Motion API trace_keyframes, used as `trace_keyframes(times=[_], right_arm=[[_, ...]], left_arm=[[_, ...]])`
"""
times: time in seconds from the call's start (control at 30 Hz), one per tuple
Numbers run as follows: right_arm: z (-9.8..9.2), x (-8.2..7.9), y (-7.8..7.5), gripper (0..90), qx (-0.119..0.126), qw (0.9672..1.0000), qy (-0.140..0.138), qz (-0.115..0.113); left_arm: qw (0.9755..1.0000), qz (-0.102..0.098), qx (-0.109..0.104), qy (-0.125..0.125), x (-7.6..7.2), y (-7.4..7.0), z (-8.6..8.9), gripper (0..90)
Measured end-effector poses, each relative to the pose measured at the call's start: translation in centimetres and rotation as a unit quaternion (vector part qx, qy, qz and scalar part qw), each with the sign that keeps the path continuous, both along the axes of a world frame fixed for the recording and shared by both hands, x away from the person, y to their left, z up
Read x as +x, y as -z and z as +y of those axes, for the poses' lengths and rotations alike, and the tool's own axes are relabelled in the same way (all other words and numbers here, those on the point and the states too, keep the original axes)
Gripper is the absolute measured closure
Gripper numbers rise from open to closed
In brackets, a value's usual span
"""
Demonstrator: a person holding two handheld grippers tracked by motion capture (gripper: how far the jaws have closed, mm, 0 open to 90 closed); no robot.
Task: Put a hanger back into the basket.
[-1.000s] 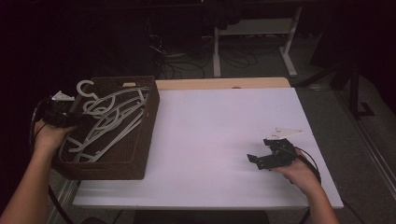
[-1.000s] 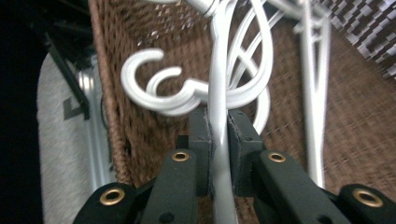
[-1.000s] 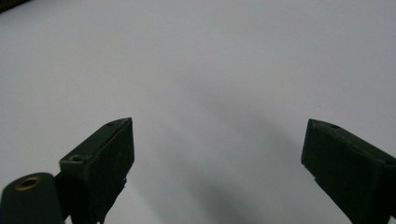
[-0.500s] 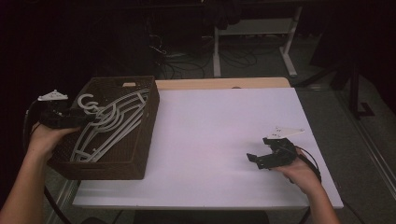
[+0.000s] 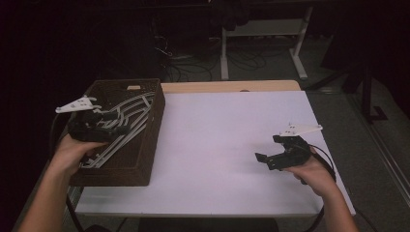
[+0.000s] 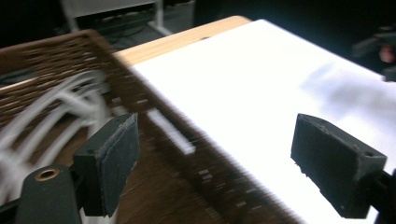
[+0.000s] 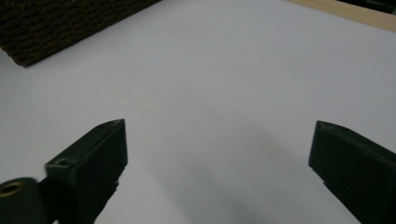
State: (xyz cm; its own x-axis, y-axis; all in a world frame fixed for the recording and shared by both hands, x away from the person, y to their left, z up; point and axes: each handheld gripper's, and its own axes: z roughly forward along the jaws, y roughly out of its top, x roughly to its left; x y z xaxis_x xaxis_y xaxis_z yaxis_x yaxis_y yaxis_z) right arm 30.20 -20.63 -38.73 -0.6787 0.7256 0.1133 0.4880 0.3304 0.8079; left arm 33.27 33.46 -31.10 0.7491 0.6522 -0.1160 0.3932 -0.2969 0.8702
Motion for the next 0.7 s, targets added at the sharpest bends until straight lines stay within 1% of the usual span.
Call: trace_keyframes(times=[0.07,0.1,0.13,0.17,0.2,0.3,0.37,0.43,0.53,0.6,0.67,0.7], right_arm=[[0.1,0.0,-0.4,0.9,0.001,1.0,-0.002,-0.002],[0.1,0.0,-0.6,0.4,0.001,1.0,-0.003,-0.003],[0.1,-0.1,-0.8,0.1,0.001,1.0,-0.005,-0.003],[0.2,-0.1,-1.1,0.0,0.001,1.0,-0.006,-0.005],[0.2,-0.1,-1.3,0.0,0.002,1.0,-0.006,-0.007],[0.2,-0.2,-1.9,0.0,0.004,0.9998,-0.012,-0.014],[0.2,-0.3,-2.2,0.0,0.007,0.9997,-0.015,-0.018],[0.2,-0.4,-2.4,0.0,0.009,0.9997,-0.016,-0.02],[0.2,-0.4,-2.4,0.0,0.009,0.9996,-0.017,-0.02],[0.2,-0.3,-2.3,0.0,0.008,0.9996,-0.017,-0.018],[0.2,-0.3,-2.2,0.0,0.008,0.9997,-0.018,-0.017],[0.2,-0.2,-2.1,0.0,0.008,0.9997,-0.019,-0.017]], left_arm=[[0.9999,-0.001,0.001,0.017,-0.4,0.3,-1.3,13.2],[0.9999,-0.001,0.001,0.017,-0.4,0.3,-1.3,12.4],[0.9996,-0.003,0.002,0.029,-0.7,0.6,-2.4,11.0],[0.9995,-0.002,0.002,0.033,-0.8,0.7,-2.9,9.6],[0.9993,-0.002,0.006,0.038,-0.9,0.9,-3.3,8.5],[0.9989,-0.002,0.007,0.047,-1.2,1.5,-4.4,4.5],[0.9984,0.005,0.007,0.056,-1.3,1.9,-5.0,2.0],[0.9981,0.008,0.012,0.06,-1.4,2.2,-5.4,0.0],[0.9978,0.009,0.0,0.066,-1.6,2.6,-5.7,0.0],[0.9975,0.012,0.001,0.069,-1.6,3.0,-5.8,0.0],[0.9975,0.014,-0.002,0.069,-1.7,3.2,-5.9,0.0],[0.9973,0.014,-0.003,0.072,-1.7,3.5,-6.0,0.0]])
